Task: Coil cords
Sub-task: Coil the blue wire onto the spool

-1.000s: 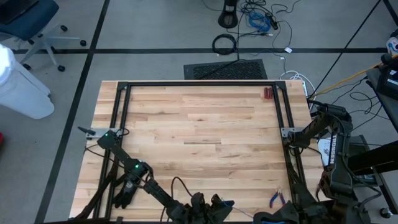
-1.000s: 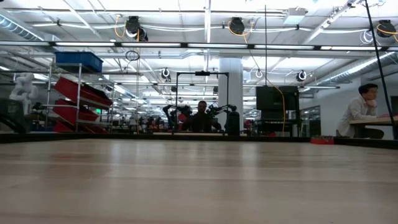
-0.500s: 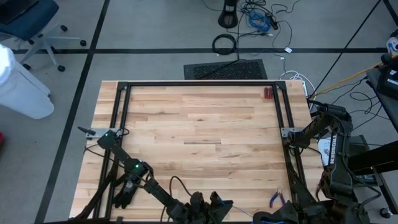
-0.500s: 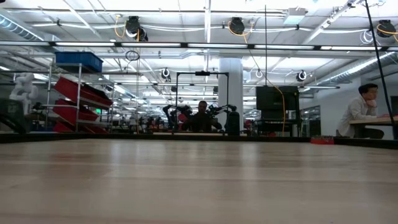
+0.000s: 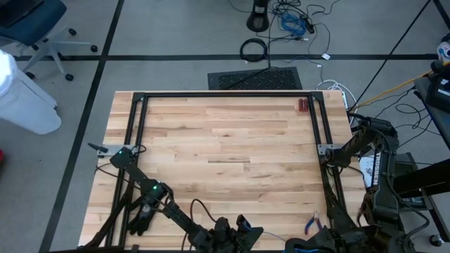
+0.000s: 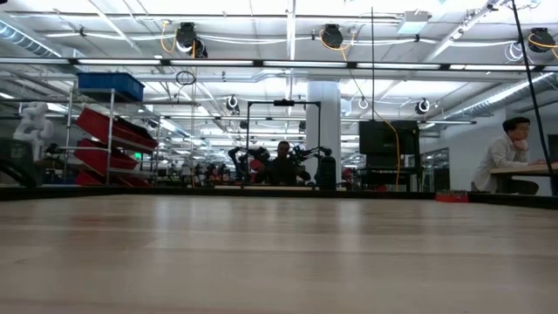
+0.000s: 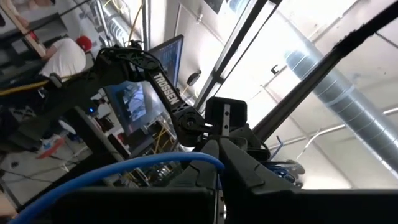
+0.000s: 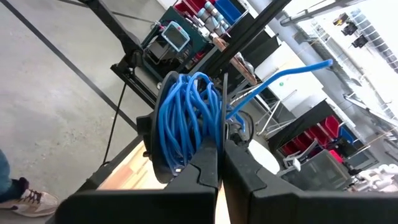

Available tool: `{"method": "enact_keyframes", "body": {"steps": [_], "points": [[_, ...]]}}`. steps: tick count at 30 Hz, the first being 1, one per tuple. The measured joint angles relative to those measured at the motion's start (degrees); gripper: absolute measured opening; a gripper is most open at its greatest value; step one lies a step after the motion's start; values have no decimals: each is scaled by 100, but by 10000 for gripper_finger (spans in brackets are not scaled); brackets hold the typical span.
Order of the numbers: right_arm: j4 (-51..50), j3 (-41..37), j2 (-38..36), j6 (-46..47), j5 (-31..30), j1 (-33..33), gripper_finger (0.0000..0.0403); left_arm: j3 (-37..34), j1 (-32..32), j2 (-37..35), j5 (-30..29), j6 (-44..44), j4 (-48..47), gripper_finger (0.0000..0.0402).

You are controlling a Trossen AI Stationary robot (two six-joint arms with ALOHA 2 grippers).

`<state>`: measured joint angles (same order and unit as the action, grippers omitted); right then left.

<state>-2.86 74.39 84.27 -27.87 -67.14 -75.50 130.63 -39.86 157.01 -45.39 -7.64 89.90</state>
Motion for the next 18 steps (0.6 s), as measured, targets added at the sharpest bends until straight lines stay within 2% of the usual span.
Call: {"method": "enact_keyframes", "body": {"steps": [9,18], "points": [[-436,0,-2,751,-53,0,0,14,-25,-21,2,278,3,14],[-992,-2,-4,1363,-524,33,0,308,-225,-39,204,891,9,14]]}}
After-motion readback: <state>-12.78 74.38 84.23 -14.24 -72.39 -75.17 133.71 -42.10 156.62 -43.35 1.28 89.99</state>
